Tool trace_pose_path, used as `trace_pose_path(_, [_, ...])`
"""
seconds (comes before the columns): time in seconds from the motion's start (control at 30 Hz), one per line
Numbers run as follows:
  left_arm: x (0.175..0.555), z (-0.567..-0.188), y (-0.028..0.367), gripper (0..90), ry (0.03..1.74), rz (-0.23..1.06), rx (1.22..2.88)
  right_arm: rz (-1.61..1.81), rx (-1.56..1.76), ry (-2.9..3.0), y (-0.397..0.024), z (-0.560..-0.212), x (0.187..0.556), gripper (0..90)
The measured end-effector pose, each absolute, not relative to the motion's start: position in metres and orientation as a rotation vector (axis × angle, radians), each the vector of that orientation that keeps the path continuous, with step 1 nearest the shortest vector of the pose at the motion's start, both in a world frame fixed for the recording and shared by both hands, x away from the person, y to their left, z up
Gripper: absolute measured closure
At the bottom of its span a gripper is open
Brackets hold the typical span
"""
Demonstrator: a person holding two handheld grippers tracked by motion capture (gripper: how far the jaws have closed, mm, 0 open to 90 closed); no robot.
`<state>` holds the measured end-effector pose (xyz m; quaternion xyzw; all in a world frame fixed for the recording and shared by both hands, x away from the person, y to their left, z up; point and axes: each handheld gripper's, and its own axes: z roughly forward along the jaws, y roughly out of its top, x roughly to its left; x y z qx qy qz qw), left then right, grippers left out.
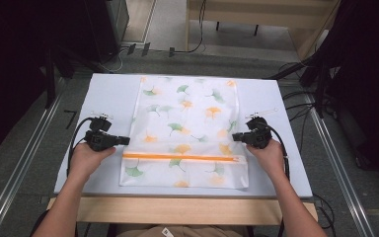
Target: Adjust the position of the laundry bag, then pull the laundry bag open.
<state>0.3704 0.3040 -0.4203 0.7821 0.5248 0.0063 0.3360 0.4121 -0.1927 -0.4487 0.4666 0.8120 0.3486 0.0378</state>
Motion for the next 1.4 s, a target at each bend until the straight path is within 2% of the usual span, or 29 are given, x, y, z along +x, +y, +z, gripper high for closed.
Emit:
trace_pose_path(0.5, [0.372,-0.423,0.316,88.2,1.413,0.020,2.032,1.056,1.414,2.531,-0.182,-0.452,0.412,86.1])
trace_pose_path(0.67, [0.371,-0.421,0.316,77.0,1.411,0.010,2.015,1.072,1.416,2.501,-0.186,-0.451,0.412,77.8])
trace_pose_path(0.87, [0.367,-0.415,0.310,53.7,1.340,0.026,1.992,1.123,1.418,2.467,-0.192,-0.442,0.405,67.1])
trace_pose_path(0.9, [0.366,-0.415,0.309,51.9,1.334,0.016,1.987,1.125,1.411,2.461,-0.193,-0.441,0.404,65.2])
trace_pose_path(1.1, [0.364,-0.411,0.300,45.3,1.297,0.029,2.001,1.182,1.362,2.450,-0.199,-0.432,0.390,61.6])
trace_pose_path(1.4, [0.360,-0.405,0.280,42.0,1.228,0.025,2.044,1.194,1.277,2.446,-0.209,-0.430,0.362,60.4])
